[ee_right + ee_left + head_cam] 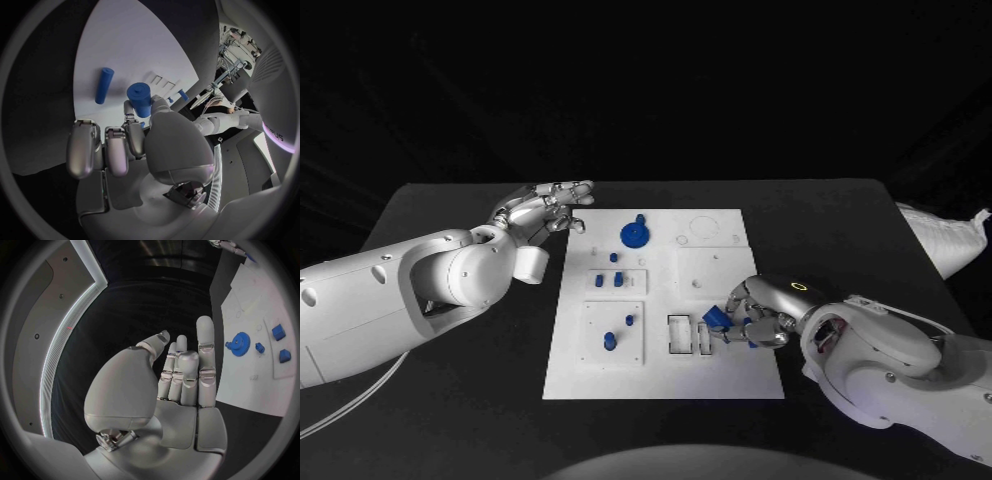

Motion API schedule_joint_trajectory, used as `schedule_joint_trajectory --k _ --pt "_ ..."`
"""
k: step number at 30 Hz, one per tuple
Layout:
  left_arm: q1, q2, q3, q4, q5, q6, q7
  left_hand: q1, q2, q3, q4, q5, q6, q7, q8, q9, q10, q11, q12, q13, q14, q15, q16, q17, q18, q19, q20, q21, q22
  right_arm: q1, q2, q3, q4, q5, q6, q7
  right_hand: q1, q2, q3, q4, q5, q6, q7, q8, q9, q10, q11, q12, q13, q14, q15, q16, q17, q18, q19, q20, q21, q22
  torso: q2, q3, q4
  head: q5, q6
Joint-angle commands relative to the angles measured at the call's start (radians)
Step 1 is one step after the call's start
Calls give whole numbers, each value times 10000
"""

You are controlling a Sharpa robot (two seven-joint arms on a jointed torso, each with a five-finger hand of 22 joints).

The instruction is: Assemble the parts on the task board

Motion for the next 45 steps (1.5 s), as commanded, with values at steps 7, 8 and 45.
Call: schedule_joint_trajectory --k 7,8,45 --pt "2 41 5 11 -63 208 40 0 -41 -33 -35 43 -67 -6 24 -8 -101 -1 56 10 -75 -26 -37 -9 96 -34 4 -53 -11 135 -59 78 271 1532 -765 164 28 433 8 151 323 165 -138 77 287 17 -81 -15 329 872 -93 47 1640 -129 69 -60 55 33 8 -20 49 -33 46" --pt "2 42 5 11 -63 209 41 0 -41 -33 -35 43 -67 -6 24 -8 -101 -1 56 10 -75 -26 -37 -9 96 -34 4 -53 -11 140 -32 80 253 1625 -680 164 28 433 8 151 323 165 -138 77 287 17 -81 -15 329 872 -93 47 1640 -129 69 -60 55 33 5 -21 42 -30 38" --pt "3 38 5 44 -63 230 50 -66 -44 -67 1 34 -102 13 44 -9 -155 20 114 16 -116 -7 -50 -52 92 -66 20 -76 -18 133 1271 81 -372 2187 686 -555 -1589 688 -987 150 -1046 378 -268 204 716 34 -186 -510 113 875 -177 61 1674 -142 77 -134 92 122 4 -47 108 -50 26"
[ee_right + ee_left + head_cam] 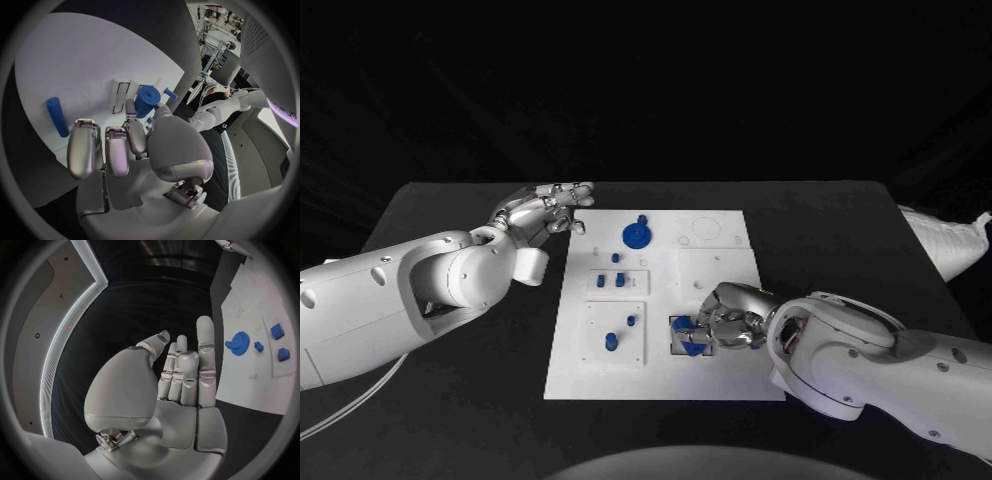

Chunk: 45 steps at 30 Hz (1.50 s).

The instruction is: Assemble the parts on the task board

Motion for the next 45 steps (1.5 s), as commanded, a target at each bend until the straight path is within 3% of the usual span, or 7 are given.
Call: schedule_joint_trajectory --k 1,6,9,15,22,30,45 --pt "3 11 5 36 -44 194 58 -66 -44 -67 1 34 -66 -22 44 -8 -83 19 32 9 -45 -5 -50 -15 93 -66 20 -39 -9 -8 55 2 -45 -271 99 -100 -304 -21 -281 0 -1052 14 11 30 44 -44 -36 -101 93 849 -51 14 1656 -138 32 -99 8 -51 3 -5 11 2 6" --pt "3 8 5 42 -44 207 49 -71 -45 -72 3 34 -71 -22 47 -8 -89 19 39 10 -48 -3 -50 -17 93 -69 22 -41 -10 -8 117 2 -142 -406 -106 -100 -736 -255 -854 9 -2791 -154 93 -64 157 -435 34 -1091 -524 757 15 -243 1265 -32 -178 -50 -368 -617 0 -9 25 1 6" --pt "3 4 5 46 -44 218 41 -70 -41 -71 4 36 -73 -23 49 -8 -92 18 44 11 -49 -3 -49 -18 93 -70 23 -42 -10 -8 144 2 -192 -542 -166 -104 -1006 -461 -1024 17 -3296 -206 115 -91 213 -537 61 -1380 -699 738 33 -311 1176 -11 -223 -23 -462 -735 4 -4 27 12 6" --pt "3 -9 5 53 -44 228 34 -70 -41 -71 4 36 -73 -23 49 -8 -92 18 44 11 -49 -3 -49 -18 93 -70 23 -42 -10 -11 130 2 -156 -707 -258 -55 -999 -651 -983 2 -3298 -216 118 -96 255 -563 62 -1501 -770 737 36 -327 1163 -9 -222 -17 -484 -750 4 1 21 41 -21" --pt "3 -26 5 52 -44 233 26 -70 -41 -71 4 36 -73 -23 49 -8 -92 18 44 11 -49 -3 -49 -18 93 -70 23 -42 -10 -32 -28 2 39 -788 -317 231 348 -549 -585 -375 -3107 -145 81 -49 412 -449 28 -1419 -690 767 12 -286 1246 -30 -159 -35 -435 -638 1 6 23 50 -40" --pt "2 -36 5 42 -45 233 22 -70 -41 -71 4 36 -73 -23 49 -8 -92 18 44 11 -49 -3 -49 -18 93 -70 23 -42 -10 -43 -182 3 214 -926 -281 355 993 -657 -540 -677 -3070 -63 48 7 526 -379 -1 -1342 -614 790 -14 -227 1346 -58 -103 -57 -356 -494 -6 -5 31 20 -56" --pt "2 -38 5 43 -45 247 0 -56 -27 -62 -1 41 -80 -25 55 -8 -105 16 59 12 -58 -3 -52 -31 95 -75 24 -46 -11 -56 15 3 -86 -1370 288 -22 1547 -456 -397 -997 -3088 18 18 64 647 -270 -34 -1164 -463 813 -43 -155 1464 -94 -38 -86 -241 -298 -3 -13 56 -35 -98"
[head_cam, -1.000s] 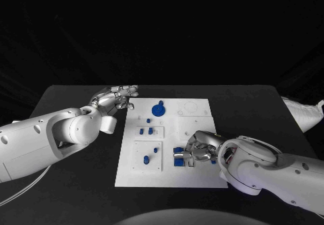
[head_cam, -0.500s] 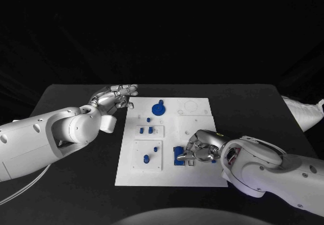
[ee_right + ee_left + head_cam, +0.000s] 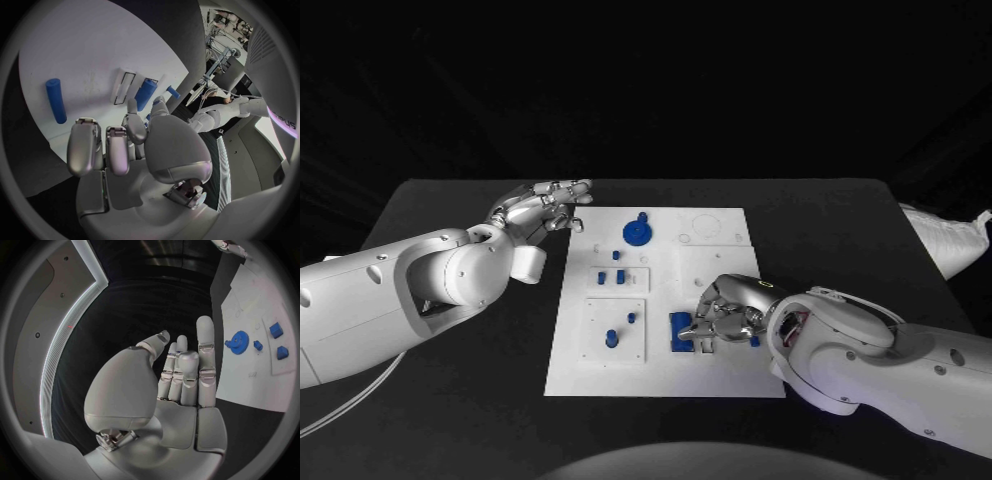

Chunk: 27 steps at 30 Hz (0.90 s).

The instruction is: Assemble the parts on the task board

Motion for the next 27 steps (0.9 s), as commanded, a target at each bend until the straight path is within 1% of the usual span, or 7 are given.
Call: schedule_joint_trajectory --k 1,4,8,12,15,20,27 --pt "2 -3 5 21 -39 205 22 -56 -27 -62 -1 41 -80 -25 55 -8 -71 -20 59 15 -58 -3 -52 -11 95 -75 25 -46 -13 -26 33 -1 -28 -382 458 -135 243 1 31 -134 -120 49 -9 68 27 76 -8 32 9 817 -14 70 1472 -93 50 4 60 17 -2 -1 -1 0 -21" --pt "2 -16 5 24 -39 208 15 -56 -27 -62 -1 41 -80 -25 55 -8 -71 -20 59 15 -58 -3 -52 -11 95 -75 25 -46 -13 -37 6 -1 -15 -433 309 -114 269 0 39 -156 -170 49 -7 67 34 78 -6 34 14 819 -13 78 1485 -96 54 4 67 31 -8 -7 -7 -12 -23" --pt "2 -31 5 32 -39 206 11 -56 -27 -62 -1 41 -80 -25 55 -8 -71 -20 59 15 -58 -3 -52 -11 95 -75 25 -46 -13 -49 -108 0 57 -422 -325 107 191 0 21 -109 -113 44 0 60 42 75 0 14 6 817 -10 72 1476 -93 49 5 57 16 -8 -5 -7 -25 -16" --pt "2 -44 4 32 -39 201 10 -56 -27 -62 -1 41 -80 -25 55 -8 -71 -20 59 15 -58 -3 -52 -11 95 -75 25 -46 -13 -57 -403 6 235 -243 -1153 555 -23 -18 -36 50 142 -12 14 5 47 56 12 -56 -23 811 0 55 1455 -86 37 12 32 -21 -12 -2 -7 -50 15" --pt "2 -55 4 37 -40 204 8 -56 -27 -62 -1 41 -80 -25 55 -8 -71 -20 59 15 -58 -3 -52 -11 95 -75 25 -46 -13 -36 -801 27 433 25 -1487 973 -66 21 -41 124 417 -129 53 -108 19 39 41 -95 -34 805 20 38 1433 -80 22 26 6 -56 -22 -13 3 -96 26" --pt "3 -79 3 42 -40 194 3 -56 -27 -62 -1 41 -80 -25 55 -8 -71 -20 59 15 -58 -3 -52 -11 95 -75 25 -46 -13 167 -1530 43 615 307 -1194 1266 121 110 13 74 891 -391 179 -444 -110 -16 141 -204 -73 801 99 25 1420 -75 -4 84 -27 -93 -19 -23 -1 -208 77" --pt "3 -97 3 48 -41 190 14 -56 -27 -62 -1 41 -80 -25 55 -8 -71 -20 59 15 -58 -3 -52 -11 95 -75 25 -46 -13 291 -2310 43 653 -449 -302 1029 266 176 50 15 1133 -402 234 -656 -229 -39 189 -255 -85 803 144 32 1438 -76 -7 132 -22 -75 0 13 -26 -334 121"
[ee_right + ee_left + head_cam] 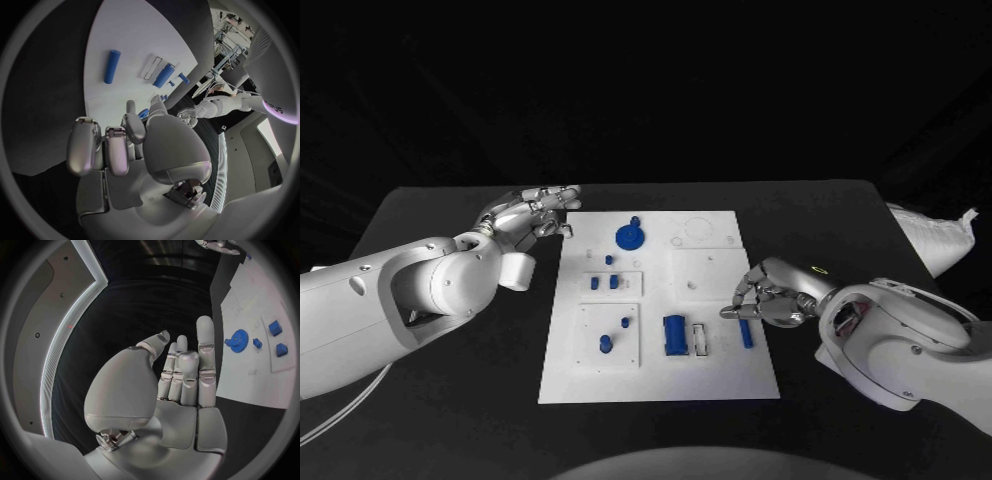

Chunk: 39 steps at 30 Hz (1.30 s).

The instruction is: Assemble the parts on the task board

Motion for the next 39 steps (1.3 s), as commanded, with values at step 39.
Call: schedule_joint_trajectory --k 39 --pt "0 -10 -3 9 -41 237 33 -49 -21 -63 -6 41 -91 -22 68 -7 -91 -17 88 19 -73 -2 -57 -40 96 -82 28 -53 -16 -430 460 -85 -633 -2643 2452 -710 1049 303 714 -434 -495 335 -28 -585 -354 -11 31 -49 56 805 34 -1 1454 -79 -2 49 -2 81 10 -1 39 -145 -54"
